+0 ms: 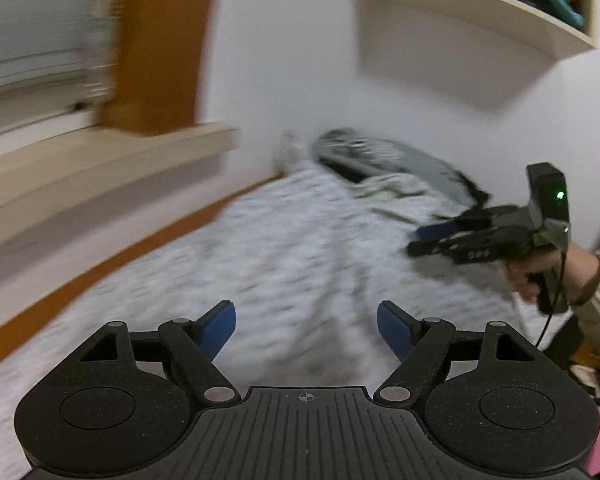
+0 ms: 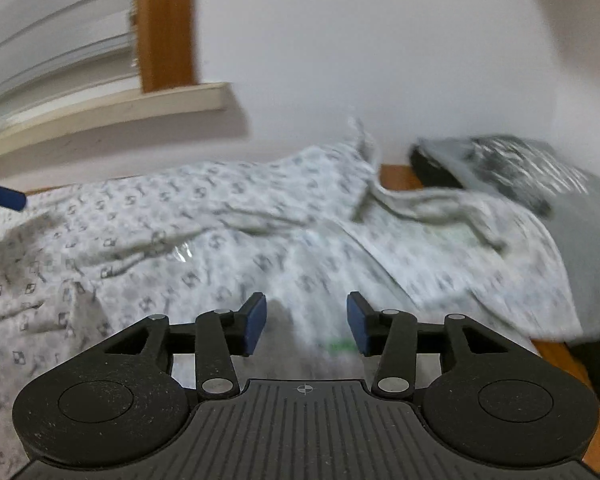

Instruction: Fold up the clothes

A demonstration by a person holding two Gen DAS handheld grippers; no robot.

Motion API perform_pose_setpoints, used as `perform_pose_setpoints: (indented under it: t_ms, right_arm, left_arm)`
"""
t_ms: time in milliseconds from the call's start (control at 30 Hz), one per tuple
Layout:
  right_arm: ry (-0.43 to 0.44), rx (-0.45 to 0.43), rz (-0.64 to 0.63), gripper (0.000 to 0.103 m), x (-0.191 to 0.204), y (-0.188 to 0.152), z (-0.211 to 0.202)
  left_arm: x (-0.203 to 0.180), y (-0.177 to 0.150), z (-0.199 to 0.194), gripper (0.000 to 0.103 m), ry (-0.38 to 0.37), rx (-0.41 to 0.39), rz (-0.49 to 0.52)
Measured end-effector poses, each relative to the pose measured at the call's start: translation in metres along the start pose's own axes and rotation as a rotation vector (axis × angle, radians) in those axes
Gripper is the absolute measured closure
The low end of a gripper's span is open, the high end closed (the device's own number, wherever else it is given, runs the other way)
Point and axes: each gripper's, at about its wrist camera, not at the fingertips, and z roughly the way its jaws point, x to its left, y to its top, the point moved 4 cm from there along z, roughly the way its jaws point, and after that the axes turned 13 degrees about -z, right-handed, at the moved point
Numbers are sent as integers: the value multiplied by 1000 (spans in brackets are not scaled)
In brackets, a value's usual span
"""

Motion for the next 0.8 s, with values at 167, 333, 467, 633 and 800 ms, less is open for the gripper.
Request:
perform_pose_setpoints:
  t_ms: [167, 333, 467, 633, 800]
  right_arm:
    - [83, -18, -14, 53, -8, 6, 19]
    - [104, -27, 14, 53, -18, -3, 30]
    - [106, -34, 25, 52, -20, -4, 31]
    - [107, -31, -4, 47, -15, -4, 31]
    - [106, -33, -6, 46, -15, -4, 30]
  left_arm:
    - [43, -7, -41, 21, 161, -45, -92]
    - [82, -15, -77, 20, 265, -82, -192]
    - [105, -28, -97, 20, 344, -96, -219]
    - [126, -48, -121, 20, 381, -95, -256]
    - [130, -62, -131, 20, 441, -65, -170]
